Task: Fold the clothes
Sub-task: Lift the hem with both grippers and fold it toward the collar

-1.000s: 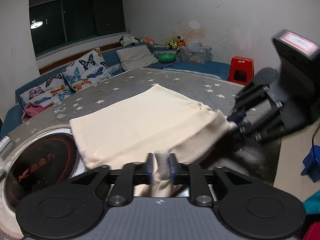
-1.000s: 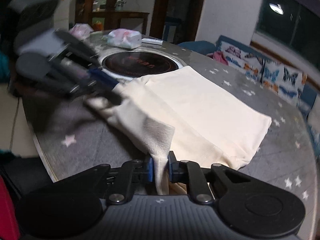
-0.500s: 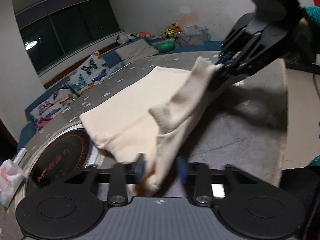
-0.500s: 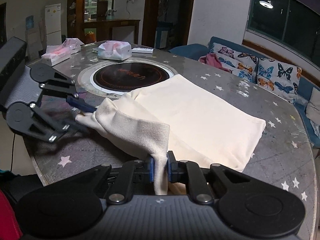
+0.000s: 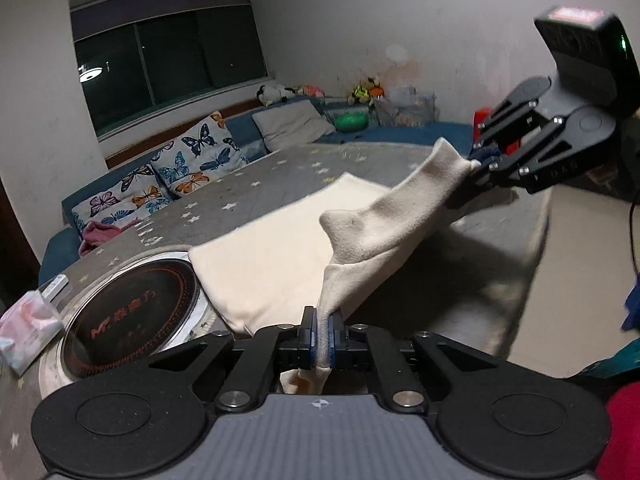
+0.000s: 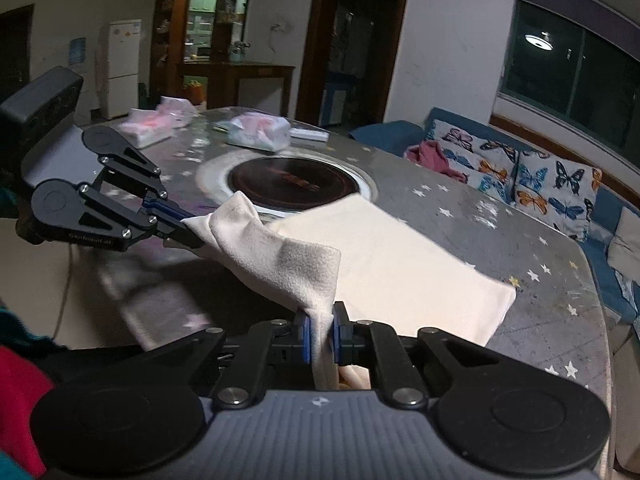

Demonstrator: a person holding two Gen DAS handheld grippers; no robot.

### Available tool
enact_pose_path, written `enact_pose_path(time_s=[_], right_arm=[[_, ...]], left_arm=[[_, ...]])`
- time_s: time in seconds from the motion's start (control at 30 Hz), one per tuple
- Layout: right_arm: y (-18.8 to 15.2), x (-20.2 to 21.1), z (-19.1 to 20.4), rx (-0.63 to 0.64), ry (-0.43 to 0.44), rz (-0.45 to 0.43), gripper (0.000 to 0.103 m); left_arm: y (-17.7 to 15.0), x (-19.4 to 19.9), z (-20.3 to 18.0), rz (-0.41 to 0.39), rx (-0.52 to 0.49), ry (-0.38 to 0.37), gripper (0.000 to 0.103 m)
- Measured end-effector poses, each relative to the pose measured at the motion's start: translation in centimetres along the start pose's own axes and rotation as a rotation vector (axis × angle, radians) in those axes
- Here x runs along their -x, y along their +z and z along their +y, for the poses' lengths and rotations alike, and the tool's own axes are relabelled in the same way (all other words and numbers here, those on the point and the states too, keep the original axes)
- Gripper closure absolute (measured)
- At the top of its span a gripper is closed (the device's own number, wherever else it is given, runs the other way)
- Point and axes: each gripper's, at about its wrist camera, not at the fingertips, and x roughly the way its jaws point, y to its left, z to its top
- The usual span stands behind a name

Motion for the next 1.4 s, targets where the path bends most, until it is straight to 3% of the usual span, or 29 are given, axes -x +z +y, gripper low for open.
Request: enact_pose_path(time_s=[0.13,0.3,0.6,0.83,1.03,1.23,1.3,1.4], right_arm=[[0.1,3.3,2.0,0.012,0.032,-0.006,0.094],[0.7,4.4,2.7,0.032,0.039,0.008,0.094],[3.0,0.8,-2.2,-0.037,-0.012,0.037,0.096],[4.5,-4.4,-7.6,-0.075,-0.053,0.096,0.095],[3.5,-10.0,-10.5,-0.128,-0.078,0.153,0.095],[1.3,-12.3,-11.5,-0.234,-0.126,0.118,0.084],[0.7,-12.5,-11.8,-0.281,-0.151,0.096,0.078],[0.3,-11.7,-12.7,-0.371,-0.198,0.048,0.073]], left_arm=[[0.2,3.3,-1.6,-0.024,0.021,0.002,0.097],[1.2,3.7,-1.6,-0.047,0.011,0.017,0.097],[4.9,-2.9,1.0,-0.051,-0.011,0.031,0.098],[6.7,-10.7,3.9,0.015,0.011,0.027,0.098],[6.2,-16.3,6.2,0.089,0.082,0.048,0.097],[5.2,-17.9,7.5,0.125,0.148,0.082,0.091],[5.1,-17.7,7.6,0.123,0.157,0.097,0.082],[5.1,-17.3,7.9,0.119,0.179,0.124,0.077]])
